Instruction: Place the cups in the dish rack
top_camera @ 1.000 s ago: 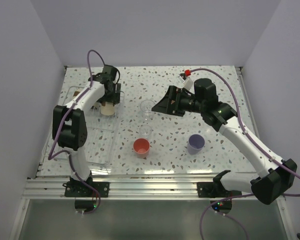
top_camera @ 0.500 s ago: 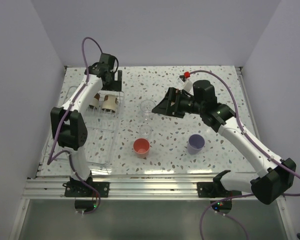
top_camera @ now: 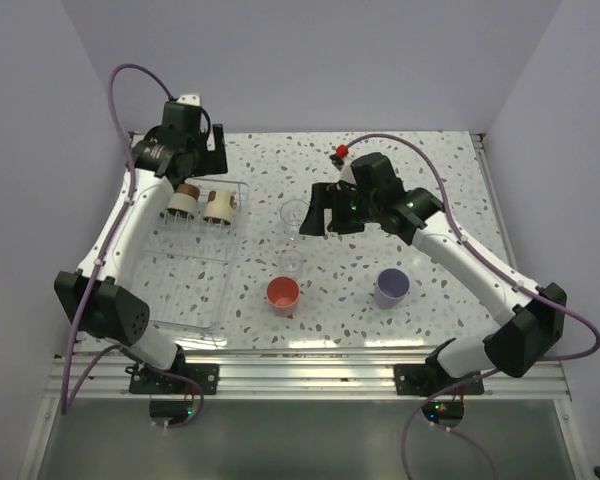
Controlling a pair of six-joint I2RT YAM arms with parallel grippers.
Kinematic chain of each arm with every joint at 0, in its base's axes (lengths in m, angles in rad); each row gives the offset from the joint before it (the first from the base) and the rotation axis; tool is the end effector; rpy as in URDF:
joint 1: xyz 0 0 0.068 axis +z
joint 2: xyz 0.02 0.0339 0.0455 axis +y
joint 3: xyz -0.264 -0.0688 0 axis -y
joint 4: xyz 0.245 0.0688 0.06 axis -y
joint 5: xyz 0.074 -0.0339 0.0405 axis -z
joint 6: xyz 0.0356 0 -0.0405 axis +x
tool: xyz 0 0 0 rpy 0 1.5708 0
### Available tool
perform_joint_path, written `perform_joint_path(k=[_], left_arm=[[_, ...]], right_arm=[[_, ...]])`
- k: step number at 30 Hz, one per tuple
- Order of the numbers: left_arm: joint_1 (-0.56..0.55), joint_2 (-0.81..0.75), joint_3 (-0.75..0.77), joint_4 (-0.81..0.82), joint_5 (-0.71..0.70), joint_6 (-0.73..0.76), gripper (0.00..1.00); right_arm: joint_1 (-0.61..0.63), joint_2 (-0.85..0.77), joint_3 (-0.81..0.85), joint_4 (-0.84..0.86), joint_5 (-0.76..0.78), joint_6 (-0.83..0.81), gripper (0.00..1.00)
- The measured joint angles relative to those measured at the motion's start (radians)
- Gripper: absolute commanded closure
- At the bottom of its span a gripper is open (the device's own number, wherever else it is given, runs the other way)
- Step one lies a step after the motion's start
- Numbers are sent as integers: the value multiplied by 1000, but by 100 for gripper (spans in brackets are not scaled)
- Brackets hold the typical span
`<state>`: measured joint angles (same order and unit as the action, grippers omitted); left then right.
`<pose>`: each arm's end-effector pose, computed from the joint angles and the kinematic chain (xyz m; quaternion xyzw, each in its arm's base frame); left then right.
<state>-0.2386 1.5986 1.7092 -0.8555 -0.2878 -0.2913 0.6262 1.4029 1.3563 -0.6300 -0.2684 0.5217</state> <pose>0.3364 -0.0714 0.3908 -0.0814 0.9046 0.0228 0.4177 0.2439 0.1881 0.3545 -0.1044 0.8894 0.3339 0.2943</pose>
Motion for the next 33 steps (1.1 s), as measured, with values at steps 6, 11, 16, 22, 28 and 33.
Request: perform_joint_path(k=[6, 11, 16, 22, 28, 33], left_arm=[[0, -198, -108, -5, 1, -31, 0], [0, -344, -209, -40, -15, -41, 0], [9, -441, -290, -96, -46, -47, 0], [23, -547, -373, -131, -34, -95, 0], [23, -629, -432, -169, -3, -142, 0], [23, -653, -439, -186, 9, -161, 0]], right_arm=[[101, 171, 158, -63, 96, -93, 23], [106, 307, 246, -68, 138, -139, 29], [106, 461, 367, -80, 174, -178, 30], [107, 611, 490, -97, 220, -211, 34], [107, 733, 620, -117, 279, -230, 37], [107, 789, 673, -130, 327, -244, 43]])
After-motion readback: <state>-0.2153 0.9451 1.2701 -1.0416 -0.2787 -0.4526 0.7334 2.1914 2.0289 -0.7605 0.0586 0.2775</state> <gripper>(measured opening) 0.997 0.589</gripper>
